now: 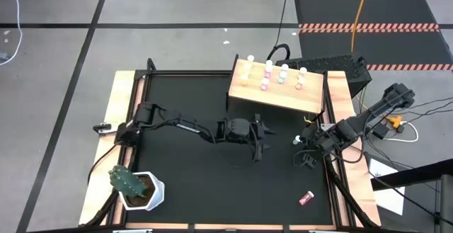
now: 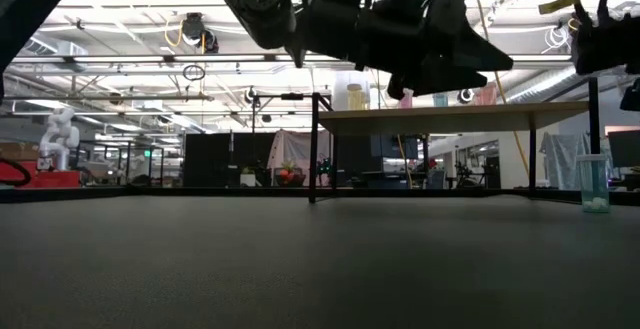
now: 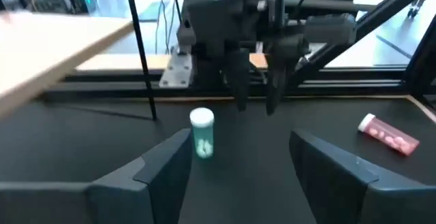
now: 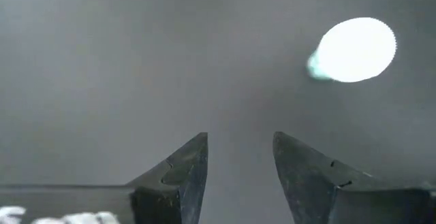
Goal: Pick and place medicine bottles onto shelf by color
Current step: Put the green pill bottle on the shelf aligned with the blue pill bottles
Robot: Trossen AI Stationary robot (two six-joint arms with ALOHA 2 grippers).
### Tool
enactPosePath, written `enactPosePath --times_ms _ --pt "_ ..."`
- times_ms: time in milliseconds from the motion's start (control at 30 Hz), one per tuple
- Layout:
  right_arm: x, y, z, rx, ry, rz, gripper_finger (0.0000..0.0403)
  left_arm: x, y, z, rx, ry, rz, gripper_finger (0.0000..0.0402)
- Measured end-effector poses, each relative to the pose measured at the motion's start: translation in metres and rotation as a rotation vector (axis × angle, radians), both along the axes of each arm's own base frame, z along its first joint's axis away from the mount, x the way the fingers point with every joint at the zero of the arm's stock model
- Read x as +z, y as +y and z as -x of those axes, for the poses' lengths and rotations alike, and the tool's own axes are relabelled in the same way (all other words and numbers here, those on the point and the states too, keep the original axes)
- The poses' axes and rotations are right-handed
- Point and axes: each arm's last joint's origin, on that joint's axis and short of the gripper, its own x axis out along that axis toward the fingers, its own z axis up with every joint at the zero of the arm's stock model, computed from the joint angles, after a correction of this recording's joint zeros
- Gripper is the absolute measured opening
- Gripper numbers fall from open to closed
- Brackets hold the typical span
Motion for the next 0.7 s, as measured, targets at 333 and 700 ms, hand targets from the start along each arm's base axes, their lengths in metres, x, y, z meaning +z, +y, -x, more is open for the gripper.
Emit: enactPosePath --times_ms 333,700 --pt "0.006 -0.006 -0.003 -0.228 -0.067 0.117 0.016 -0.004 0.021 0.0 0.054 0.053 0.046 0.026" --pt "0.001 -0.013 -0.004 -0.073 0.0 0.294 0.016 -0.012 0.042 0.003 0.009 0.14 0.038 0.026"
